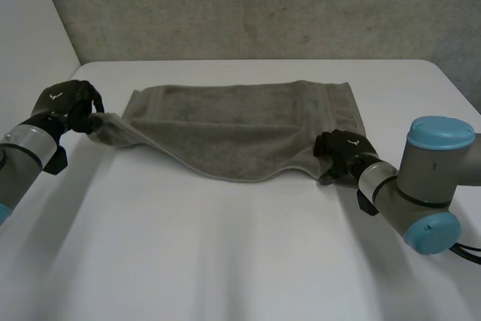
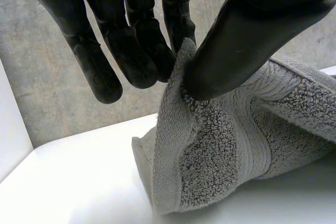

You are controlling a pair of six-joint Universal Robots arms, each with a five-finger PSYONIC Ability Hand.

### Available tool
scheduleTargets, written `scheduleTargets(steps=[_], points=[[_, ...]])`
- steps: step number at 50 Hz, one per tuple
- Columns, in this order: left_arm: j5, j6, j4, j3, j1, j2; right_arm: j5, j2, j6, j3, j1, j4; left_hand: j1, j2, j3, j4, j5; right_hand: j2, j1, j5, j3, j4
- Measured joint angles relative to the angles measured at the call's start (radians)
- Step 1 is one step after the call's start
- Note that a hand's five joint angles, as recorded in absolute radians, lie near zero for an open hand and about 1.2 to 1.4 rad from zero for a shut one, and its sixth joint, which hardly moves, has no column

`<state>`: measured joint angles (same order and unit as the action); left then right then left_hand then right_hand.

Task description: Fold the towel.

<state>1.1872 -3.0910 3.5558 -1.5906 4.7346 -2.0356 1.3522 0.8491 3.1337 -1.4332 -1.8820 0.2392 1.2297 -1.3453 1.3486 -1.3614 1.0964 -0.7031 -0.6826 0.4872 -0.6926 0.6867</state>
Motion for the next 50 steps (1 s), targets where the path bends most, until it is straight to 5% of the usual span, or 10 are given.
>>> scheduleTargets(steps=[10, 21, 39, 50], points=[[0.000, 0.000, 0.000, 0.000, -0.002, 0.000, 0.006, -0.049, -0.003, 0.068, -0.017, -0.043, 0.000, 0.000, 0.000, 0.000, 0.000, -0.009, -0.038, 0.063, -0.018, 0.027], [-0.001, 0.000, 0.001, 0.000, -0.004, 0.000, 0.006, -0.068, -0.011, 0.086, -0.018, -0.049, 0.000, 0.000, 0.000, 0.000, 0.000, -0.603, -0.639, 0.666, -0.625, 0.633], [-0.003, 0.035, -0.013, -0.035, -0.028, 0.137, -0.025, 0.141, -0.032, 0.081, 0.032, -0.112, 0.000, 0.000, 0.000, 0.000, 0.000, -0.612, -0.647, 0.683, -0.638, 0.651], [-0.072, 0.170, -0.028, -0.132, -0.028, 0.404, -0.199, 0.317, -0.196, 0.072, 0.147, -0.381, 0.000, 0.000, 0.000, 0.000, 0.000, -0.612, -0.647, 0.683, -0.638, 0.651]])
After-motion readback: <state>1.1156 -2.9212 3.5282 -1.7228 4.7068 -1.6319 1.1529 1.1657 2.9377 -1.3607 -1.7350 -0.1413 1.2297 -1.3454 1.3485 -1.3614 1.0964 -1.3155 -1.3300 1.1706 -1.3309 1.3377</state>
